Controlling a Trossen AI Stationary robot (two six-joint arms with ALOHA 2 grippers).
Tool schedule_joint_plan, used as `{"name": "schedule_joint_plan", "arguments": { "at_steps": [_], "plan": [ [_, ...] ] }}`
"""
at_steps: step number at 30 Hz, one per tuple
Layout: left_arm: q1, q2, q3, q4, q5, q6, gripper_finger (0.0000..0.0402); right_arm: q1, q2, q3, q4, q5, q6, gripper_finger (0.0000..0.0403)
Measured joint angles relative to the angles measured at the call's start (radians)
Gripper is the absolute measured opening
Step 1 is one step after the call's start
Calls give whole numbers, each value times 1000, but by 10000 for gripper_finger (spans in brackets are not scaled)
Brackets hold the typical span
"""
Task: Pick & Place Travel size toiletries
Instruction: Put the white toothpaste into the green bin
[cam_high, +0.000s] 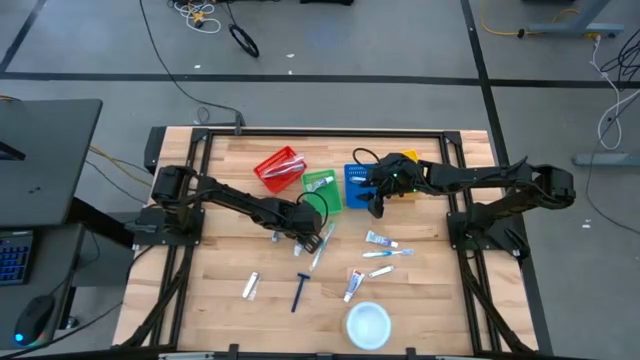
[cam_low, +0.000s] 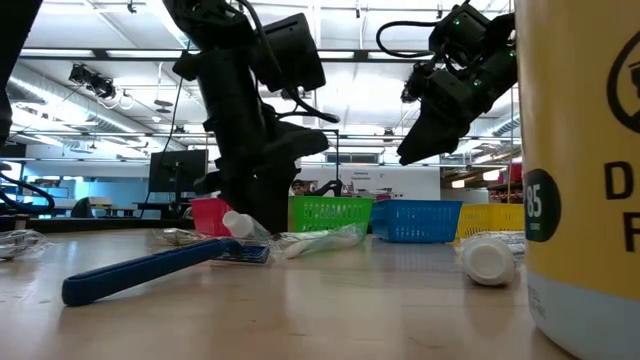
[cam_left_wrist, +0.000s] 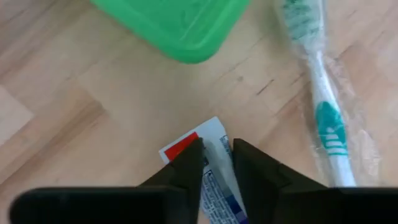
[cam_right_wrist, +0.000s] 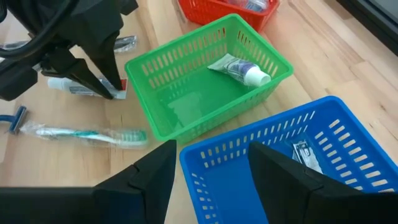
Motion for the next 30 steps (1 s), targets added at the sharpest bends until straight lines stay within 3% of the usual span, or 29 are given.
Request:
{"name": "schedule_joint_plan", "arguments": {
  "at_steps": [10, 17, 24, 30],
  "plan": [
    [0, -6, -1, 7, -10, 50, 7, 0, 0, 0, 1, 0, 0, 211],
    [-1, -44, -2, 0, -19, 65, 5, 0, 0, 0, 1, 0, 0, 211],
    [-3, -160, -2, 5, -63, 100, 6, 0, 0, 0, 2, 0, -1, 211],
    [26, -250, -2, 157, -187, 417, 6, 0, 0, 0, 4, 0, -8, 211]
  ]
}}
